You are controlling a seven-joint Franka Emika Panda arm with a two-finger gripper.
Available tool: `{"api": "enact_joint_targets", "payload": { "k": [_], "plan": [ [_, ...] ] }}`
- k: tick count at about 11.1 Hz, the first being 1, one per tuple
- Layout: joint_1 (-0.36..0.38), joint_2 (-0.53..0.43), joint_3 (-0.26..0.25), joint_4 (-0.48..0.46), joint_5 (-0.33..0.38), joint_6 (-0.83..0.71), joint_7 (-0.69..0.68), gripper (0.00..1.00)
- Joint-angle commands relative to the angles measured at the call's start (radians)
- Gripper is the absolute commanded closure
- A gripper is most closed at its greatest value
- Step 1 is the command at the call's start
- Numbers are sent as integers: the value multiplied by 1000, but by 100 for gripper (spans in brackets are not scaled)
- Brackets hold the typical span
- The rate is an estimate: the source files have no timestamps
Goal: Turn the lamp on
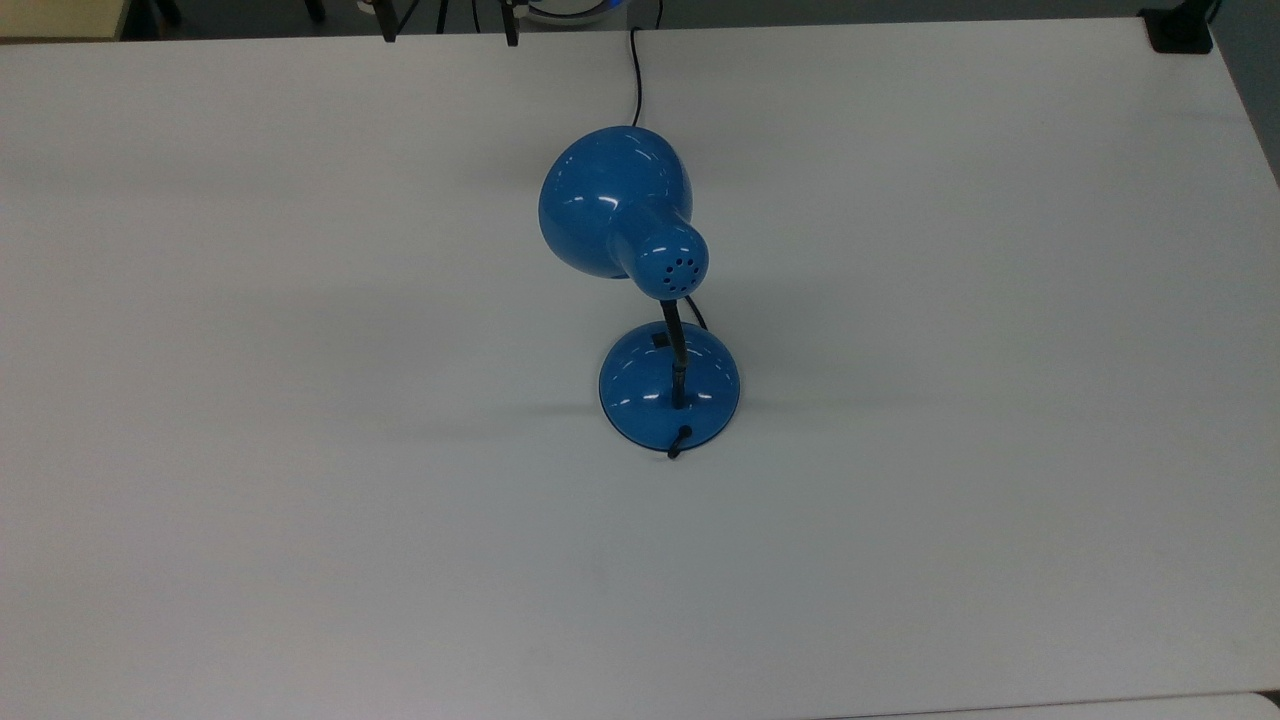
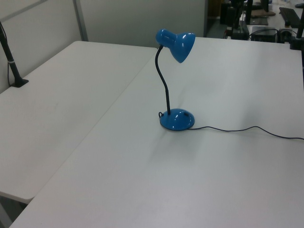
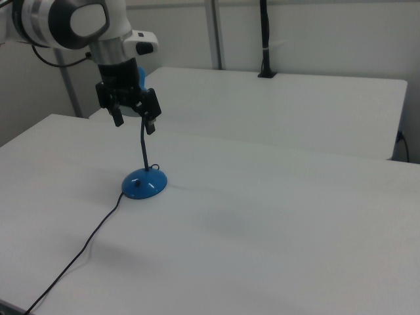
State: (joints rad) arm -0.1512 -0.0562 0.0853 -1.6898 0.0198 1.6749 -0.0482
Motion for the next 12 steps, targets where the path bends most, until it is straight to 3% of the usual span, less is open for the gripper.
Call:
{"api": "enact_joint_targets", "payload": {
  "k": [1, 10, 12],
  "plan": [
    [12, 16, 4, 19, 20, -27, -21, 0],
    [13, 16, 7, 13, 20, -27, -21, 0],
    [12, 16, 7, 4, 20, -29, -101, 0]
  ]
}}
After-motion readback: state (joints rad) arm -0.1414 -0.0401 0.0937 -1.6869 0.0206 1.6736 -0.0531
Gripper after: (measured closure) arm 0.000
